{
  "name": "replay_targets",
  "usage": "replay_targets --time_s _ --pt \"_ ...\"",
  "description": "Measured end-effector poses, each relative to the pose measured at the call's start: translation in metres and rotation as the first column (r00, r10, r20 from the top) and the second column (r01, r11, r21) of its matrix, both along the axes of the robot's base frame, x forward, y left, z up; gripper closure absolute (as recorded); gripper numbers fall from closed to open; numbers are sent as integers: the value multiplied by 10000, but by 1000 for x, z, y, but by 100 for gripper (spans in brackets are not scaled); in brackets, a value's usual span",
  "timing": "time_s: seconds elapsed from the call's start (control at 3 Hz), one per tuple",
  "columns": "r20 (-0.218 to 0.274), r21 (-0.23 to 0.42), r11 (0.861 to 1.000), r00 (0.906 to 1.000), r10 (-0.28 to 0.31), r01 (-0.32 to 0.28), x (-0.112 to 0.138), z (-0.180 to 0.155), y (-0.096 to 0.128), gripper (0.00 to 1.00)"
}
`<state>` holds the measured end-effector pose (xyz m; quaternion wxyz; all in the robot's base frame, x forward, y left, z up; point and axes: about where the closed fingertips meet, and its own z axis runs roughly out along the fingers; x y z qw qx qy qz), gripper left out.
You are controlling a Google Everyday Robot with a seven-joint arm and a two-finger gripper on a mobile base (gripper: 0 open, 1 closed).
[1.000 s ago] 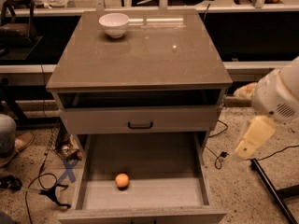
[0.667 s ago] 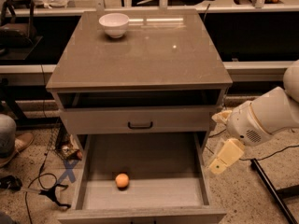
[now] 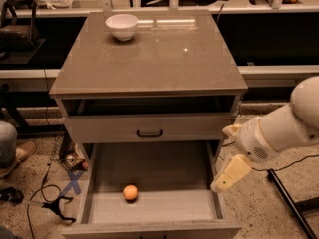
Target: Pick orange from middle drawer and place on counter
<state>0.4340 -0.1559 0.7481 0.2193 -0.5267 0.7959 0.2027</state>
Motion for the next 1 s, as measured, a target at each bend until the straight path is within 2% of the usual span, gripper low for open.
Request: replay_targets --time_s 0.33,0.67,1.0 --pt "239 187 9998 9997 -67 62 9 -68 15 0" --pt "506 775 9970 9987 -52 13 23 -127 43 0" --pt "750 882 9955 9963 -417 350 37 -140 44 0"
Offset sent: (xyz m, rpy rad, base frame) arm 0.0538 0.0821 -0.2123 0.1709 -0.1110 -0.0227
